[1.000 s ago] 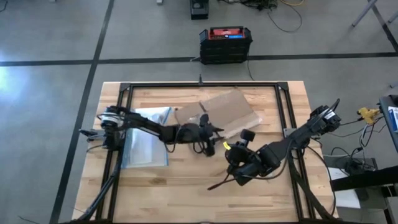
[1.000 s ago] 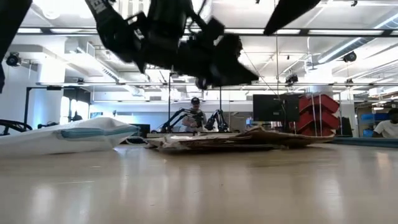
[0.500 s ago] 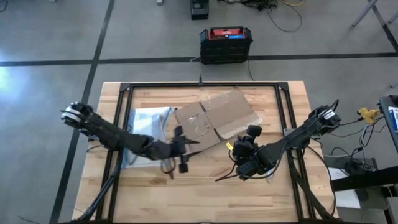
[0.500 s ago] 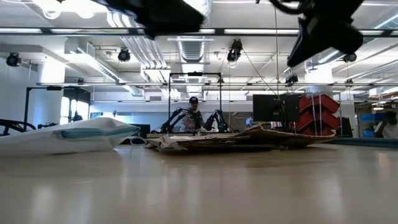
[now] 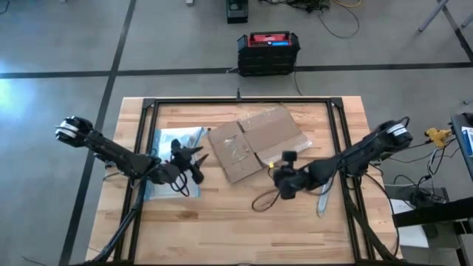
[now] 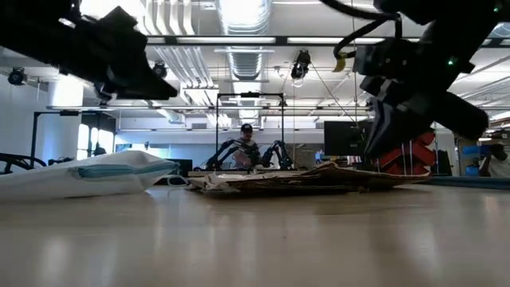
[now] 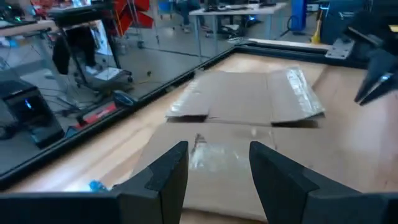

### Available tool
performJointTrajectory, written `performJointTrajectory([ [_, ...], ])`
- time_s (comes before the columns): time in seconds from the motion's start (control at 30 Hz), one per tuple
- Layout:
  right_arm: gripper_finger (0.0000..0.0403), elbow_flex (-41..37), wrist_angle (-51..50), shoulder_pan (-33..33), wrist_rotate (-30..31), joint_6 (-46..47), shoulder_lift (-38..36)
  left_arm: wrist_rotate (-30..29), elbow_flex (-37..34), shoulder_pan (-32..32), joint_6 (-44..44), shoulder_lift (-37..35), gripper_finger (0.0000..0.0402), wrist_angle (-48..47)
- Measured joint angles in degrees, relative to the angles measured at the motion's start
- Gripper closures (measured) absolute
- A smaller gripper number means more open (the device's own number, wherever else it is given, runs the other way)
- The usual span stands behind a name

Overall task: Unpack boxes
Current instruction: Return to Home Position

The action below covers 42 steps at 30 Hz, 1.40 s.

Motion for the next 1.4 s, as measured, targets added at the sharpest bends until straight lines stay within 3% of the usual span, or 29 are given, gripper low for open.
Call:
performJointTrajectory([
  [0.13, 0.0390, -7.17, 9.13, -5.11, -2.53, -4.91, -7.81, 12.86, -2.78, 4.43, -1.44, -1.64, 0.0246, 0.97],
  [0.33, 0.0390, -19.67, 25.92, -15.03, -23.83, -7.49, -20.55, 27.39, -4.26, 19.71, 4.18, -1.21, 0.0246, 1.89],
  [0.4, 0.0390, -22.54, 27.89, -18.02, -26.30, -7.46, -23.99, 31.88, -4.87, 26.04, 7.16, -0.78, 0.0246, 3.83],
  [0.5, 0.0389, -24.92, 27.97, -22.17, -18.18, -5.80, -28.72, 38.47, -5.11, 34.01, 10.13, 0.03, 0.0246, 6.09],
  [0.63, 0.0389, -26.71, 25.76, -25.64, -5.53, -4.41, -33.50, 38.93, -5.12, 40.18, 9.16, -0.08, 0.0246, 5.98],
  [0.77, 0.0389, -27.76, 24.91, -27.00, -0.26, -4.25, -35.84, 38.34, -5.12, 41.68, 5.56, -0.51, 0.0246, 4.81],
  [0.97, 0.0389, -28.03, 24.88, -26.94, -0.83, 3.08, -35.90, 38.36, -5.12, 41.66, 10.31, -0.30, 0.0246, 4.73],
  [1.1, 0.0389, -28.85, 24.89, -26.72, -1.08, 5.44, -35.65, 39.16, -5.27, 41.66, 3.31, -0.25, 0.0246, 5.64],
  [1.17, 0.0389, -29.80, 24.89, -26.28, -4.42, 2.90, -36.37, 41.61, -5.54, 41.68, 5.12, -0.70, 0.0246, 8.82],
  [1.3, 0.0389, -33.25, 24.87, -26.30, -17.72, -1.08, -39.27, 56.41, -6.03, 41.59, 11.74, -4.01, 0.0246, 14.96],
  [1.4, 0.0389, -36.26, 24.64, -26.30, -25.53, 0.62, -42.26, 61.76, -6.18, 41.62, 14.47, -7.37, 0.0246, 13.95],
])
